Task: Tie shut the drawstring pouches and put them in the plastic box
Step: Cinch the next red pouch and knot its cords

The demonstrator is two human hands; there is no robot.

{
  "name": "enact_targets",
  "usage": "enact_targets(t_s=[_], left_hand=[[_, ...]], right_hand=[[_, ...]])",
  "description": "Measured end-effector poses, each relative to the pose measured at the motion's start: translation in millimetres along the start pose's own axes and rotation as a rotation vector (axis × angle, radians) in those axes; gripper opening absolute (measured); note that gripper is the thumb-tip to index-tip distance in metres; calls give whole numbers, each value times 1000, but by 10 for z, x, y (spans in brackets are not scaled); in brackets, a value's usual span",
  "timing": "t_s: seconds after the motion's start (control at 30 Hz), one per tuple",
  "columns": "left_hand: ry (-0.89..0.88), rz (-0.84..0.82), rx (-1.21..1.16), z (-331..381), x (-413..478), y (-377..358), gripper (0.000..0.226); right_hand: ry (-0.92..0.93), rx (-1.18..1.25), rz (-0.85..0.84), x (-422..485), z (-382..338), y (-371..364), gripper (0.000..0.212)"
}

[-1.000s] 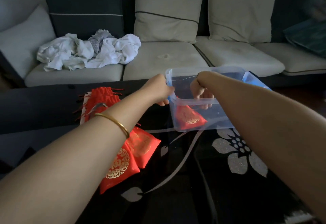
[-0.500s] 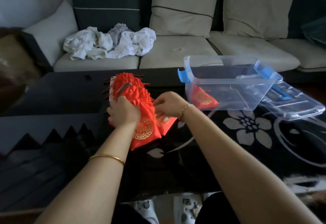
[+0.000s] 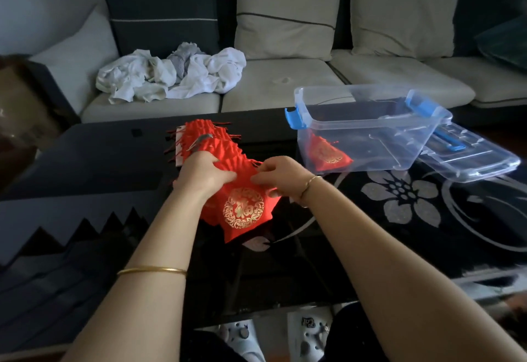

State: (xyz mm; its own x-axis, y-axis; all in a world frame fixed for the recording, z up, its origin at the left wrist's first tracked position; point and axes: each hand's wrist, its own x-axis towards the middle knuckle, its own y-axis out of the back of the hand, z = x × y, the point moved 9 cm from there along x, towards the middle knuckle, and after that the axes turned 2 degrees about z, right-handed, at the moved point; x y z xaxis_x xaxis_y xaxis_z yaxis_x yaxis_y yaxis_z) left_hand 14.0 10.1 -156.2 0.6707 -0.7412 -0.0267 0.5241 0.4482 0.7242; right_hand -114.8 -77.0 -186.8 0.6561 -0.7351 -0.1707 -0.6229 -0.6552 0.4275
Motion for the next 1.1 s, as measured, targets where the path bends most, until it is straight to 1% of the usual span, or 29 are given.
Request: enact_targets(t_s=[0.03,0.07,0.13,0.17,0.23,0.27,0.3,0.33,0.4,0.43,0.47,0.53,0.63,0.7,0.8,0.87,0.97,1.1], left_hand=[[-43,-51,-49,127,-55,-29,29],[-90,-93,-76,257,-109,-62,29],[-209,-161,-99,541,-228,-164,21],[-271,-181,-112,675,-284,-216,16],[-370,-200,-128,903,-360,-346,8],[-402,-198,-124,977,-377,-397,6],[-429,-193,-119,1041,-393,-441,5],[-448,-193,-116,1092,-402,-495,6],[-472,-194,-116,1153,-401,-589,6],[-478,-192,-112,1164,-399,-621,6],[-477,-190,-100,1165,-392,-638,6],[-453,-193,-64,1114,-362,-666,10],[-392,-227,-42,970,-320,-654,20],[-374,-235,-63,895,-294,-607,19],[-350,-230,-83,824,-288,-519,12],[-340,-201,-53,780,-273,-457,5],[-325,-171,-69,728,-257,-385,12],[-284,-117,-115,679,-235,-299,9]], right_hand=[[-14,66,-29,-62,43,88,13],[-14,90,-23,-120,82,207,10],[-15,90,46,-246,157,503,6],[-16,107,83,-319,174,626,8],[-10,236,150,-445,235,861,26],[6,311,178,-506,250,952,32],[30,354,200,-567,257,1022,33],[56,360,219,-612,267,1083,30],[104,269,251,-654,287,1155,17],[115,205,274,-655,306,1184,12],[118,157,293,-650,318,1207,12],[112,90,306,-657,332,1225,18],[112,-17,271,-670,316,1196,21],[89,-64,264,-666,338,1198,24],[46,-65,264,-650,404,1229,24],[42,-50,264,-655,419,1244,22],[45,-57,293,-675,439,1308,23],[75,17,293,-711,447,1374,25]])
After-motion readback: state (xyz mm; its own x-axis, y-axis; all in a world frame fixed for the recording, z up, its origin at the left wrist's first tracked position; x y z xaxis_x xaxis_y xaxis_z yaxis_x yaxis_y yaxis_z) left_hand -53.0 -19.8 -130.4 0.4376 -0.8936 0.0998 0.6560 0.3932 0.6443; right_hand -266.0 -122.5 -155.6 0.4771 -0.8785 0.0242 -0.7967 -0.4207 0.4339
